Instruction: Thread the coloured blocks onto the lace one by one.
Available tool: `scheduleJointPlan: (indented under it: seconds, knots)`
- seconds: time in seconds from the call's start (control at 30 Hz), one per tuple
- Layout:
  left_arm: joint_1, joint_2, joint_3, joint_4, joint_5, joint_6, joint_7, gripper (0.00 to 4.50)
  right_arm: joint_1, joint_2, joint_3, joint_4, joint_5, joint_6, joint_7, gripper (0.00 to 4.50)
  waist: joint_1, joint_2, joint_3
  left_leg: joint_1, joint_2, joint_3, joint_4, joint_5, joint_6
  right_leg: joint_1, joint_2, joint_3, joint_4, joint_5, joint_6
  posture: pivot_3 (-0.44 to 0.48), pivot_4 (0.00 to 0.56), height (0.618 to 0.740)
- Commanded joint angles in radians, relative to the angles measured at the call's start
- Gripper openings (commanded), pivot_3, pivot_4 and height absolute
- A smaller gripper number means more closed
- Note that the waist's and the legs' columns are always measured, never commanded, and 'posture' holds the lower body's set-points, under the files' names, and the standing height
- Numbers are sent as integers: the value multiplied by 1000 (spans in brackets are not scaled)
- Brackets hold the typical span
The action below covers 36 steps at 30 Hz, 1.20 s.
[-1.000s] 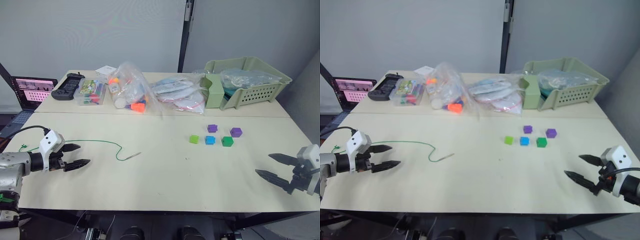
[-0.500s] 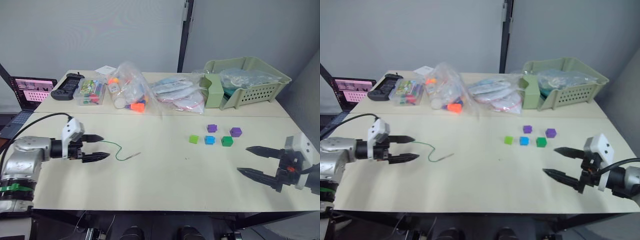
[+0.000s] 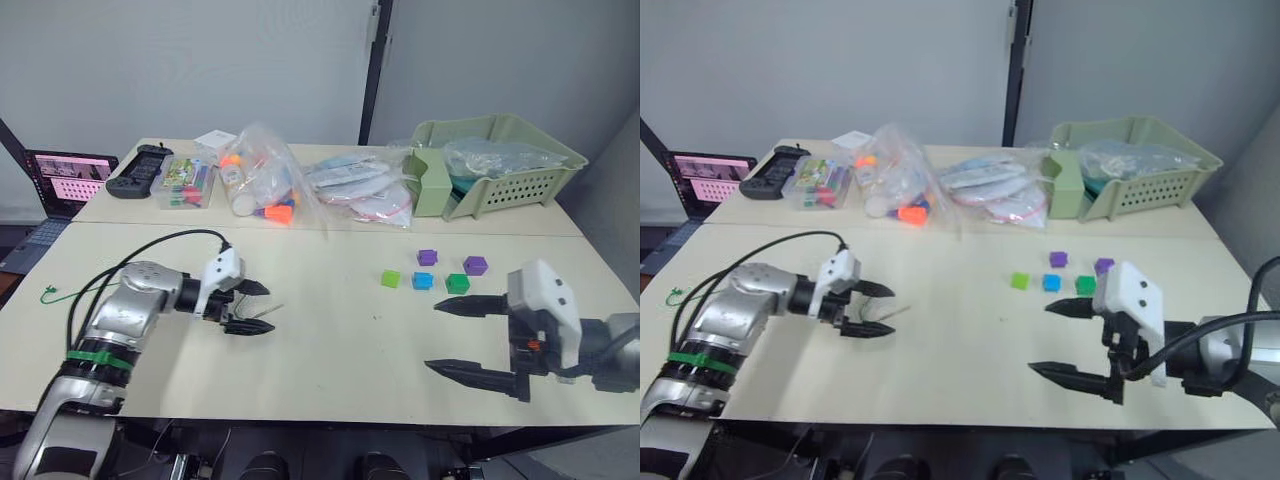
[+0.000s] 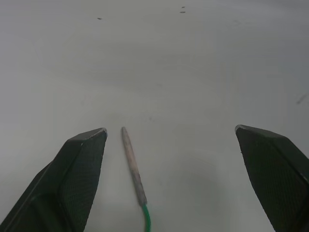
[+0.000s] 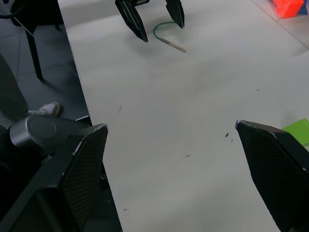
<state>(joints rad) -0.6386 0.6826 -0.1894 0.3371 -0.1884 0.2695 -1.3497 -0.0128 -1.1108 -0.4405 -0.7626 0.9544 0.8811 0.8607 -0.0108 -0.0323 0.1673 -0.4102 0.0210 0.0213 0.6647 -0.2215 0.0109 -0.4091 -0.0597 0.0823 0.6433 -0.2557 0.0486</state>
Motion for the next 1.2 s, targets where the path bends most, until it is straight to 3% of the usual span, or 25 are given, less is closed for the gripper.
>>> scheduleJointPlan:
  seconds: [0.03,0.23,0.33,0.7,1.0,1.2]
  knots:
    - [-44,-8,-47,66,100,-89,50,4500,-21,-4,-4,-33,12,25,-75,4470,0,0,0,0,0,-1,0,0,0,0,0,0,0,0,0,0,150,737]
    - [-60,-22,-60,155,141,-136,61,4500,-44,12,8,-47,42,45,-151,4470,-3,0,0,-1,0,-2,0,0,0,-1,0,0,1,0,0,0,150,737]
    - [-57,-23,-60,197,148,-149,60,3694,-60,11,27,-47,47,50,-174,4500,-3,0,0,-1,0,-2,1,0,0,0,0,0,1,0,0,0,150,737]
    - [-5,4,-43,180,129,-188,10,17,-97,14,82,-17,54,41,-195,4500,-5,0,0,0,0,-3,1,0,0,0,0,-1,1,0,0,0,150,737]
    - [-29,-73,-49,77,83,-153,-39,17,-92,17,94,1,36,44,-209,4500,4,0,0,-3,-1,-5,4,0,0,1,0,-2,1,0,0,0,150,737]
    - [-84,-194,-133,15,120,-108,-31,17,-34,31,65,-13,28,44,-232,4500,13,0,0,-10,-2,-12,11,0,1,0,0,-9,1,0,1,0,150,737]
